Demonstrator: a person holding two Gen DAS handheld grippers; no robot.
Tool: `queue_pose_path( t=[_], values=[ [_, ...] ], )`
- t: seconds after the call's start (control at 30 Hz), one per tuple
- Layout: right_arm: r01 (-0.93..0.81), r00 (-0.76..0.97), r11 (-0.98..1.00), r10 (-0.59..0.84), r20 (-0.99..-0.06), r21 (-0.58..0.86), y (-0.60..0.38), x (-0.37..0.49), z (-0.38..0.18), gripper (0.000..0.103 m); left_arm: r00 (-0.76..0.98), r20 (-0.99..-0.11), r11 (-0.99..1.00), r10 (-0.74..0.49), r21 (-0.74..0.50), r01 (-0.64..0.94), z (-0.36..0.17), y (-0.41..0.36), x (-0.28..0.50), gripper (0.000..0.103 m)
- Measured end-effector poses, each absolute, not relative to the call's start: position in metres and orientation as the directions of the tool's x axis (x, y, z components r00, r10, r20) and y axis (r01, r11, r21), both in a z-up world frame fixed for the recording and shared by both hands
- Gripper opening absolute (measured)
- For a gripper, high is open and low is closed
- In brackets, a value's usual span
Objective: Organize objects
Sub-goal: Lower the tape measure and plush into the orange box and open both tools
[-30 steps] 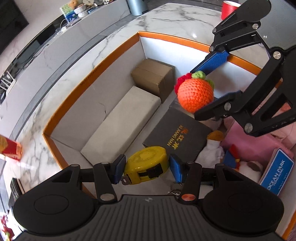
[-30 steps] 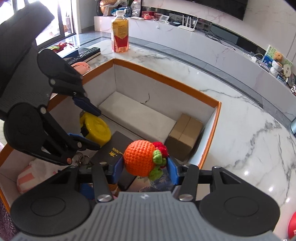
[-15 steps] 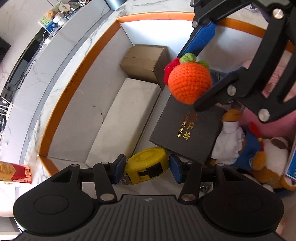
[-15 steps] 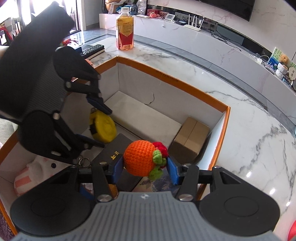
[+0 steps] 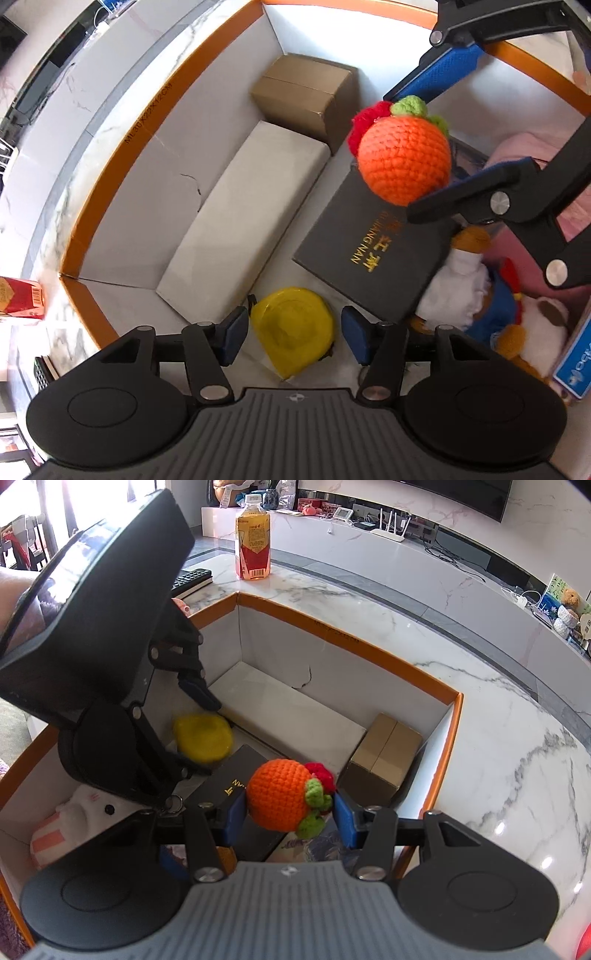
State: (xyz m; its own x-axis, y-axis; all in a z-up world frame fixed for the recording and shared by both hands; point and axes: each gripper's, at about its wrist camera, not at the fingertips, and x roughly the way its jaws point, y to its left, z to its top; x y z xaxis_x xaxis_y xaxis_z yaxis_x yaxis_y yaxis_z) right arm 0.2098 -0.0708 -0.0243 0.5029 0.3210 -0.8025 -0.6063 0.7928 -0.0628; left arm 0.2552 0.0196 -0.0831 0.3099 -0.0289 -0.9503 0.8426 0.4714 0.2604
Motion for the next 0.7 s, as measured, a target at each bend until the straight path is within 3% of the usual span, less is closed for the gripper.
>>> queue_pose_path(
  t=[0.17,0.4,0.7],
  values=[
    [-0.601,0.499,0.797,0.325,-0.803,-0.051,-0.073,0.209,-0.023,0.053,0.305,-0.952,0.445,-0.014,0.267,0.855,-0.079,0.020,0.251,0.064],
    [-0.600,0.489,0.800,0.331,-0.807,-0.036,-0.073,0.208,-0.022,0.053,0.299,-0.952,0.442,0.062,0.295,0.847,-0.094,0.015,0.252,0.050],
    [-0.606,0.485,0.794,0.334,-0.808,-0.036,-0.070,0.207,-0.024,0.053,0.294,-0.955,0.538,0.044,0.270,0.799,-0.092,0.014,0.265,0.046]
  ],
)
